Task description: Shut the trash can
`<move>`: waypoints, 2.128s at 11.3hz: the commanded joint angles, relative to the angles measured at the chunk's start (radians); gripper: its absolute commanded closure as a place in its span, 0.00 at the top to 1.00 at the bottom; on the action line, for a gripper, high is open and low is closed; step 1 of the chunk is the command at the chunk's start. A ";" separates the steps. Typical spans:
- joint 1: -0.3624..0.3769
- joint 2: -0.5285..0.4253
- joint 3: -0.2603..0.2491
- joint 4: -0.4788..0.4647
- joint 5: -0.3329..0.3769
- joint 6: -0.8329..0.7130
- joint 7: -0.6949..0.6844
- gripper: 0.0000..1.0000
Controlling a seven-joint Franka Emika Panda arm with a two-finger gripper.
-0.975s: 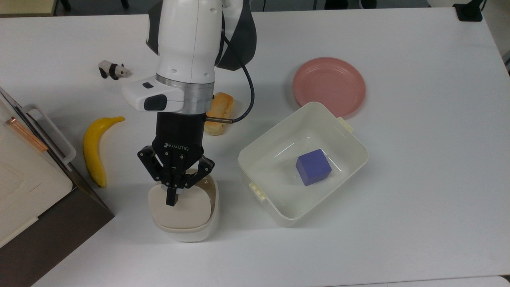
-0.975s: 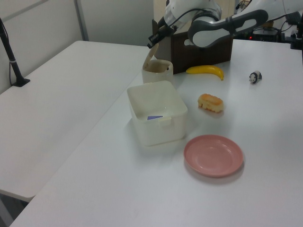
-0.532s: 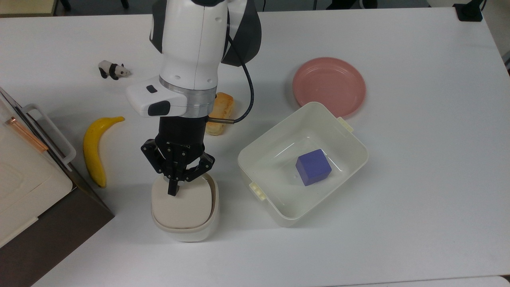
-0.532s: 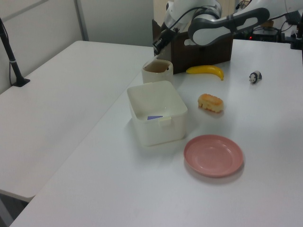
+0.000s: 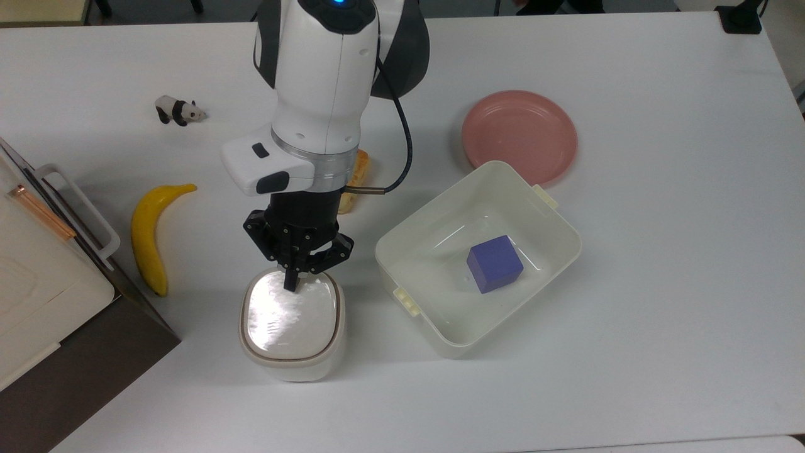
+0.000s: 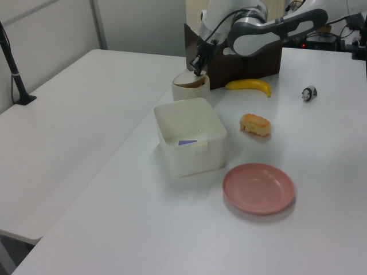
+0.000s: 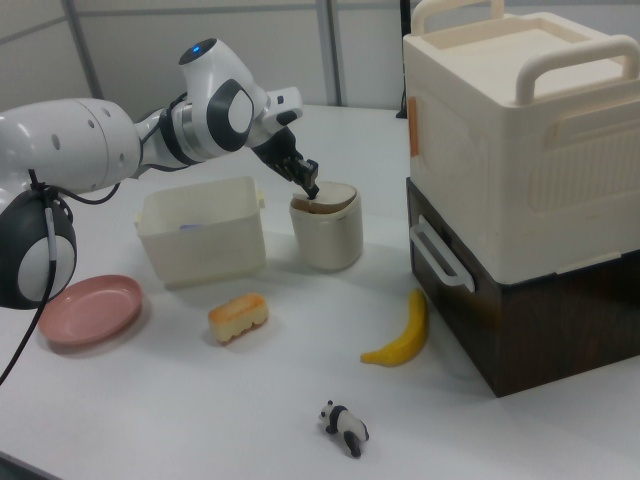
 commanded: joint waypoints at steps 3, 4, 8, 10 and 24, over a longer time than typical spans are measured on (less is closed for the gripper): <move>-0.001 -0.030 -0.002 -0.064 -0.021 -0.020 -0.008 0.00; -0.003 -0.029 -0.002 -0.071 -0.021 -0.020 -0.014 0.00; -0.004 -0.021 -0.003 -0.099 -0.024 -0.017 -0.019 0.00; -0.006 -0.012 -0.003 -0.105 -0.026 -0.016 -0.019 0.00; -0.036 -0.349 -0.006 -0.021 0.474 -0.573 -0.302 0.01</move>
